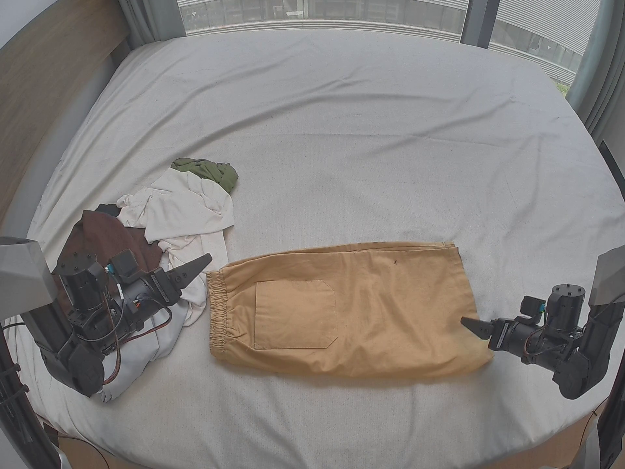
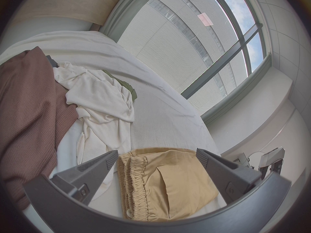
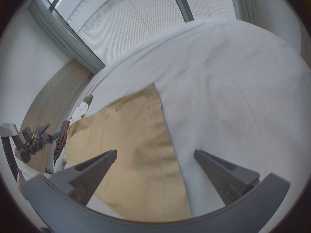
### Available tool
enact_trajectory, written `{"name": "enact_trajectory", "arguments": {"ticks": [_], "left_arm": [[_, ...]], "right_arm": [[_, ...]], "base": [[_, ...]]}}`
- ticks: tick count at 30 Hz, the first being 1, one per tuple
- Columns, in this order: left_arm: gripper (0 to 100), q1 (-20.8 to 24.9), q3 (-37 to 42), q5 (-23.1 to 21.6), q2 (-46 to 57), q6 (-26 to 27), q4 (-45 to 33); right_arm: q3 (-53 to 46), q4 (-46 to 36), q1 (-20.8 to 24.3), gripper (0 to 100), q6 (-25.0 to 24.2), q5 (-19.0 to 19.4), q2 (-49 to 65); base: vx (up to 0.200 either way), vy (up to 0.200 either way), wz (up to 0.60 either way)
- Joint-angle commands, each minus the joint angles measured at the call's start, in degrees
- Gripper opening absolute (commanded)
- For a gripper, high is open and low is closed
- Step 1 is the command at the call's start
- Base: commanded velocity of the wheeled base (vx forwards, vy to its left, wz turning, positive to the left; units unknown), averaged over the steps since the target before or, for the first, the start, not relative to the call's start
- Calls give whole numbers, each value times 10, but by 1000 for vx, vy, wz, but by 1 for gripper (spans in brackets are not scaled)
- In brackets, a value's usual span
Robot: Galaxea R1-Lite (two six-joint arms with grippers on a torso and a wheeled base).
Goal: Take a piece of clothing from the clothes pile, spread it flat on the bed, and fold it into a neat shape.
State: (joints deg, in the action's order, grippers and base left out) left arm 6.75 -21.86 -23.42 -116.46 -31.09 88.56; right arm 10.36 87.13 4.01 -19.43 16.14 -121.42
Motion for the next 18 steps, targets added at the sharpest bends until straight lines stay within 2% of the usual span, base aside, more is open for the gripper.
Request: {"name": "enact_trajectory", "arguments": {"ticks": [1, 5, 12, 18], "left_arm": [[100, 2, 10, -1, -1, 1, 0], [100, 1, 27, -6, -2, 0, 0], [100, 0, 47, -11, -33, 2, 0], [100, 5, 63, -11, -62, 23, 0]], "right_arm": [[26, 10, -3, 100, -3, 5, 7], [59, 9, 23, 100, -6, 12, 21], [126, 9, 108, 100, -17, 20, 19], [171, 8, 135, 100, -19, 39, 15]], "base": [[0, 0, 0], [0, 0, 0], [0, 0, 0], [0, 0, 0]]}}
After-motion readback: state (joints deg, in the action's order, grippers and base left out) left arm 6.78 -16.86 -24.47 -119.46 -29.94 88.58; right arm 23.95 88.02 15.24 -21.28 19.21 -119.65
